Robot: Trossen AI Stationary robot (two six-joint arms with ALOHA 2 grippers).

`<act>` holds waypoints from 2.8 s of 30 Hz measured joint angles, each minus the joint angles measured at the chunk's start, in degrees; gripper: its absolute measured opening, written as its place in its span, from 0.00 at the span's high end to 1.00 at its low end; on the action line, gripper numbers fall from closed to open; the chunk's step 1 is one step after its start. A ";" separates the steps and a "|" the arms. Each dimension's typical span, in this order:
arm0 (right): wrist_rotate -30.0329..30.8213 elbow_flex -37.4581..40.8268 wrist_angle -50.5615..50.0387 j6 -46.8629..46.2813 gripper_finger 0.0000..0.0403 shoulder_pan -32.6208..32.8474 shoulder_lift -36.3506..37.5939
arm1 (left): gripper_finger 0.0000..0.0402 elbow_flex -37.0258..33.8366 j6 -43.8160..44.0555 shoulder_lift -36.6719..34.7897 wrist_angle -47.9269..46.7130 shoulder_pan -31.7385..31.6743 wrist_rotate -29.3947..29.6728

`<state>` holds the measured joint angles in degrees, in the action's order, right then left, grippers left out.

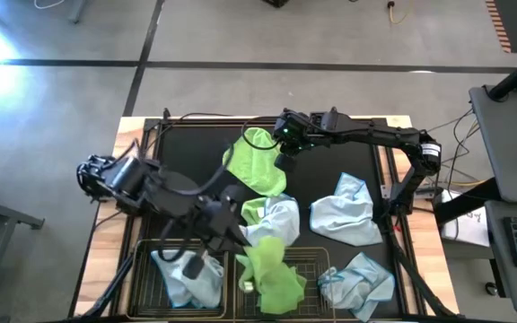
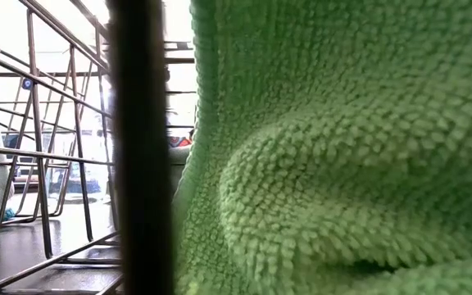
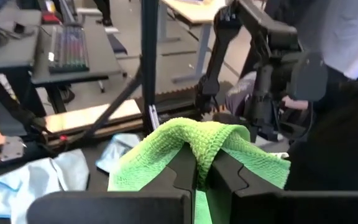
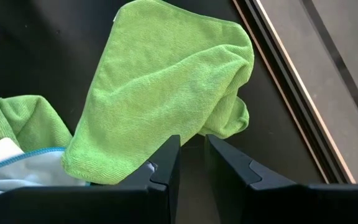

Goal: Sort microfiber towel by color & place in baskets
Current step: Put the green microfiber cloth into the right wire basket

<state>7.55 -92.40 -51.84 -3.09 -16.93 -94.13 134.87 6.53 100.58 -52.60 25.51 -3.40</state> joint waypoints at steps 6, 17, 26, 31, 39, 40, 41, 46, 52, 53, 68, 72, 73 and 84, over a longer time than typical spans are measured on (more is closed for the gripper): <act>0.00 0.00 0.08 0.02 0.83 0.00 0.00 | 1.00 0.00 0.02 2.22 -3.29 2.21 -0.09; -0.02 0.00 0.21 -1.80 0.83 0.00 0.00 | 0.98 0.00 0.15 5.24 -8.06 4.72 1.73; -0.04 0.00 0.14 -3.04 0.83 0.00 0.00 | 0.84 0.00 2.00 4.77 -11.42 4.68 5.92; -0.05 0.00 0.14 -3.03 0.83 0.00 0.00 | 0.76 0.00 2.62 4.93 -11.32 4.68 5.87; -0.04 0.00 0.14 -2.85 0.83 0.00 0.00 | 0.71 0.00 3.06 4.92 -10.70 4.68 5.79; -0.04 0.00 0.14 -2.86 0.83 0.00 0.00 | 0.71 0.00 3.06 4.91 -11.24 4.68 5.81; -0.04 0.00 0.14 -2.88 0.83 0.00 0.00 | 0.71 0.00 3.15 4.91 -12.12 4.68 5.86; -0.04 0.00 0.12 -2.89 0.83 0.00 0.00 | 0.72 0.00 5.09 4.73 -19.78 4.71 15.69; -0.06 0.00 0.09 -2.89 0.83 0.00 0.00 | 0.72 0.00 7.74 3.03 -28.77 4.59 27.51; -0.06 0.00 0.09 -2.89 0.83 0.00 0.00 | 0.72 0.00 7.75 2.62 -29.38 4.60 28.56; -0.26 0.04 0.05 -2.91 0.83 0.02 0.00 | 0.72 -1.51 13.55 -9.81 -37.48 3.70 57.07; -0.21 0.04 0.27 -2.54 0.83 0.02 0.00 | 0.72 -3.36 13.49 -14.03 -37.37 3.37 63.20; -0.17 0.04 0.44 -2.26 0.83 0.02 0.00 | 0.72 -4.28 13.53 -15.28 -37.42 3.34 64.69; 0.02 0.04 7.10 -0.46 0.83 0.02 -0.02 | 0.72 -25.79 19.59 -29.96 -37.44 1.96 68.51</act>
<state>7.57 -92.36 -44.74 -3.55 -16.91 -94.14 109.08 26.12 70.62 -90.04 27.47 65.11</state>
